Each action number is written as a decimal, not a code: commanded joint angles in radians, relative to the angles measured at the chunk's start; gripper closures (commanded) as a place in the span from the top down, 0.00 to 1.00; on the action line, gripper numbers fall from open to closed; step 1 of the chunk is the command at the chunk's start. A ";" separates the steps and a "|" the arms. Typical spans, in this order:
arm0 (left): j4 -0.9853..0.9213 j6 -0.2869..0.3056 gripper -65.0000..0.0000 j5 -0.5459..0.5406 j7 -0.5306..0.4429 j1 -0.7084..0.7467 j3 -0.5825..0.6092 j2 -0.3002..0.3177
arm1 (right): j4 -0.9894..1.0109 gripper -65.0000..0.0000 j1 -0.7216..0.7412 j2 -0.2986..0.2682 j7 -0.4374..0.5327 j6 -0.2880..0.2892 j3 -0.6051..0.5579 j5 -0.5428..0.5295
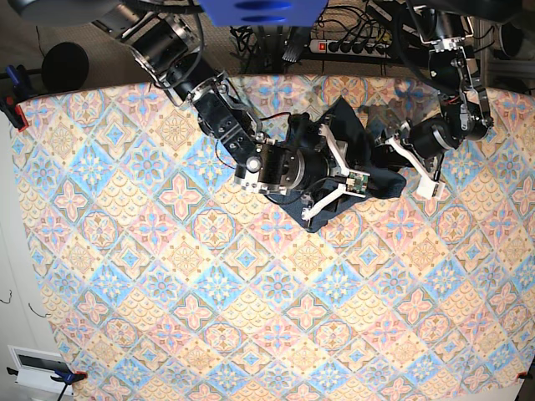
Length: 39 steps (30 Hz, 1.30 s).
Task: Layout the t-shirt on the table in an organized manner, then fold the t-shirt properly
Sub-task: 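Hold the folded bundle with both grippers and press it into a compact square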
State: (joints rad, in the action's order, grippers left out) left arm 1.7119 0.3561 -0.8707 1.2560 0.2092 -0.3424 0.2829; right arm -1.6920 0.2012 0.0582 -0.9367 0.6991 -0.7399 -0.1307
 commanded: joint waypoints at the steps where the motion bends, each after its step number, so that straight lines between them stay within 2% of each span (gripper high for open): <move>1: 0.018 0.007 0.36 -0.022 -0.011 -0.004 -0.004 0.012 | -0.032 0.38 -0.009 0.009 0.018 -0.001 0.024 -0.008; 5: 0.035 0.007 0.36 -0.031 -0.008 0.022 -0.007 0.022 | -0.087 0.38 -0.052 0.009 0.018 -0.001 0.118 -0.027; 9: 0.198 0.008 0.36 -0.126 -0.003 0.128 -0.004 0.063 | -0.089 0.38 -0.050 0.009 0.035 -0.001 0.242 -0.142; 13: 0.279 0.037 0.36 -0.210 -0.003 0.206 -0.027 0.095 | 0.007 0.38 -0.047 0.009 0.064 -0.001 0.362 -0.163; 15: 0.284 0.056 0.36 -0.235 -0.008 0.217 -0.033 0.095 | 0.083 0.35 -0.047 0.009 0.066 -0.001 0.403 -0.163; 20: 0.284 0.064 0.36 -0.282 -0.009 0.192 -0.033 0.049 | 0.232 0.19 -0.045 0.009 0.071 -0.001 0.412 -0.162; 24: 0.261 0.064 0.36 -0.265 -0.005 0.151 -0.013 -0.027 | 0.240 0.14 -0.049 0.007 0.063 -0.001 0.408 -0.162; 27: 0.204 0.057 0.36 -0.201 -0.009 0.115 0.045 -0.044 | 0.240 0.14 -0.050 -0.018 0.063 -0.001 0.369 -0.162; 32: 0.145 0.057 0.36 0.055 -0.011 0.082 0.176 -0.043 | 0.240 0.14 -0.047 -0.060 0.061 -0.001 0.317 -0.162; 35: 0.144 0.057 0.36 0.175 -0.011 0.085 0.188 -0.029 | 0.246 0.14 -0.045 -0.073 0.061 -0.001 0.317 -0.162; 39: 0.144 0.057 0.36 0.253 -0.011 0.088 0.191 0.014 | 0.241 0.14 -0.045 -0.090 0.061 -0.001 0.369 -0.162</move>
State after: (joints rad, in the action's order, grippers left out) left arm 1.8400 0.4126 -0.6041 1.2606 0.3019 -0.1482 0.2939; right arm -1.4322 0.1329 -0.0254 -0.8902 0.7040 -0.3767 -0.2840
